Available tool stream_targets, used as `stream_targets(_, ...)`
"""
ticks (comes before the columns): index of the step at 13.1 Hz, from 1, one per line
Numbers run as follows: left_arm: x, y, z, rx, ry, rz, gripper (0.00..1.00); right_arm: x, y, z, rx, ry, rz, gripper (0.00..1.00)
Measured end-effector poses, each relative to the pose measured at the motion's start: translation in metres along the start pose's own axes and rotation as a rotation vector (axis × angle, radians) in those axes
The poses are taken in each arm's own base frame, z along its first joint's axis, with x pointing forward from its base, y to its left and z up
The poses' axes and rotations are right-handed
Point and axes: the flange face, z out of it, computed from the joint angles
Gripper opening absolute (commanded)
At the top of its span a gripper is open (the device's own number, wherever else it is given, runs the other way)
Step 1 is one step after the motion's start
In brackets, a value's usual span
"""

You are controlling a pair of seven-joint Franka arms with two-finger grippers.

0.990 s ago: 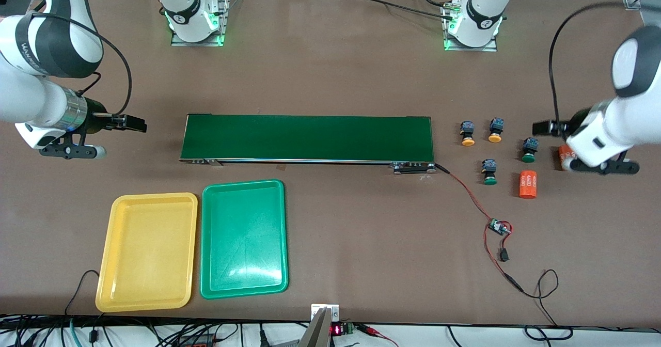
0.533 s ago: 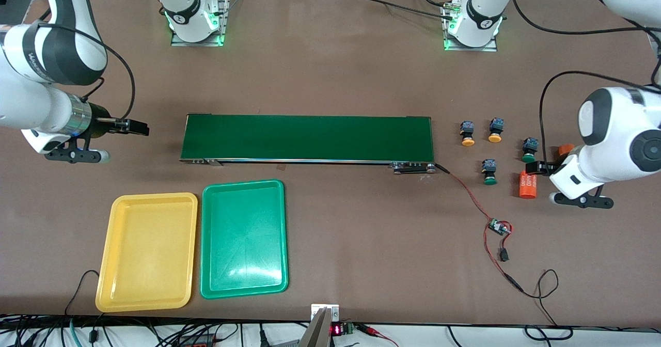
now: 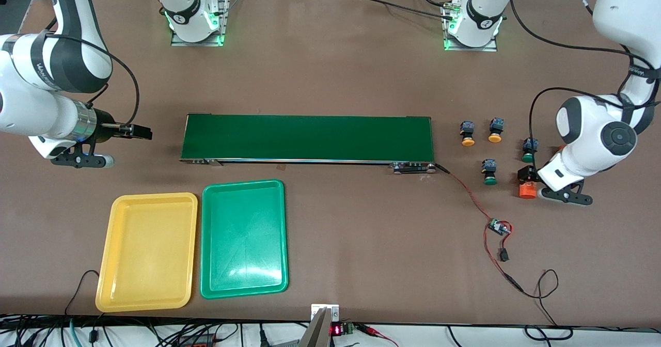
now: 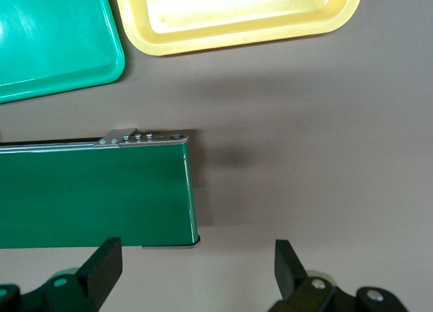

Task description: Sort buttons by color to trays

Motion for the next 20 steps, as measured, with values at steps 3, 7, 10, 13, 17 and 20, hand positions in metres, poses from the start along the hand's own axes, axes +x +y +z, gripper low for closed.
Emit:
stream_targets(3, -0.007, 0.004, 0.026, -0.011, 0.009, 0.015, 0.55, 0.007, 0.0, 0.014, -0.001, -0.01, 0.002, 1.0)
stream_targets(7, -0.012, -0.003, 0.031, -0.018, -0.014, 0.026, 0.25, 0.012, 0.003, 0.023, -0.002, -0.017, 0.007, 1.0)
stream_targets(10, 0.0, -0.002, 0.003, -0.022, -0.056, 0.089, 0.25, 0.012, 0.007, 0.021, -0.001, -0.014, 0.014, 1.0)
stream_targets(13, 0.015, 0.019, -0.051, -0.043, -0.126, 0.205, 0.21, 0.012, 0.007, 0.021, -0.001, -0.013, 0.013, 1.0)
stream_targets(17, 0.025, 0.079, -0.094, -0.089, -0.187, 0.437, 0.18, 0.012, 0.004, 0.02, -0.001, -0.007, 0.008, 1.0)
stream_targets(20, 0.033, 0.133, -0.103, -0.134, -0.164, 0.748, 0.19, 0.012, 0.003, 0.014, 0.0, 0.009, 0.007, 1.0)
